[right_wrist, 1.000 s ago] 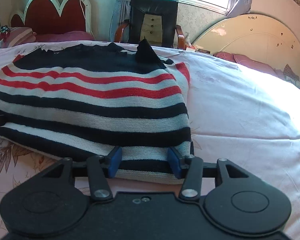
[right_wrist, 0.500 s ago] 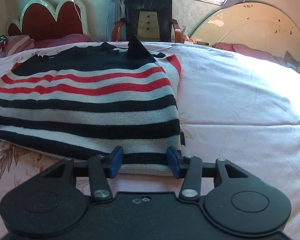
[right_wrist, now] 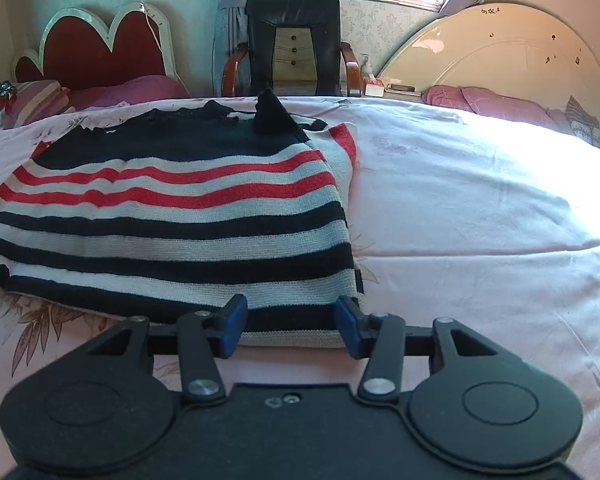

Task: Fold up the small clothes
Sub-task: 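Release the hem and smooth the folded sweater with both grippers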

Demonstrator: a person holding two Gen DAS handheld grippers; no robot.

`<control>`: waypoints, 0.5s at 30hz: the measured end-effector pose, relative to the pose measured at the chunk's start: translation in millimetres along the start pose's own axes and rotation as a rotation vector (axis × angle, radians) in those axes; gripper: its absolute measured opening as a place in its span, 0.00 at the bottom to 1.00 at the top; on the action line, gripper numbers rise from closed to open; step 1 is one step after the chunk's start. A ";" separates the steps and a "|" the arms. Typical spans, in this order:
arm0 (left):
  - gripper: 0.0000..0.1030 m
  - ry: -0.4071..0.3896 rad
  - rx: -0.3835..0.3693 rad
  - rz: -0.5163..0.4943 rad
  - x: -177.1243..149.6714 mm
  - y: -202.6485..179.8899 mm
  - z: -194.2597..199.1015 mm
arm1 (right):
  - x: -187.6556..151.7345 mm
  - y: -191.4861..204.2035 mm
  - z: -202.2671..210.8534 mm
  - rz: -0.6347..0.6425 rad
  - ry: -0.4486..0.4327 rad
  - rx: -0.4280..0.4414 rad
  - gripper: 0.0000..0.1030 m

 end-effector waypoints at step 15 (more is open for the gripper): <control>1.00 -0.001 -0.011 0.010 -6.2 3.3 4.0 | 2.9 6.3 8.3 0.013 -0.014 0.020 0.46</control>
Point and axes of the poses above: each gripper's, at about its wrist camera, not at the fingertips, and z roughly against the way its jaws point, y to its left, x to its top, the point moved 4 cm from there along -z, roughly the way its jaws point, and after that the axes turned 8 degrees about -z, right-handed, at the moved point
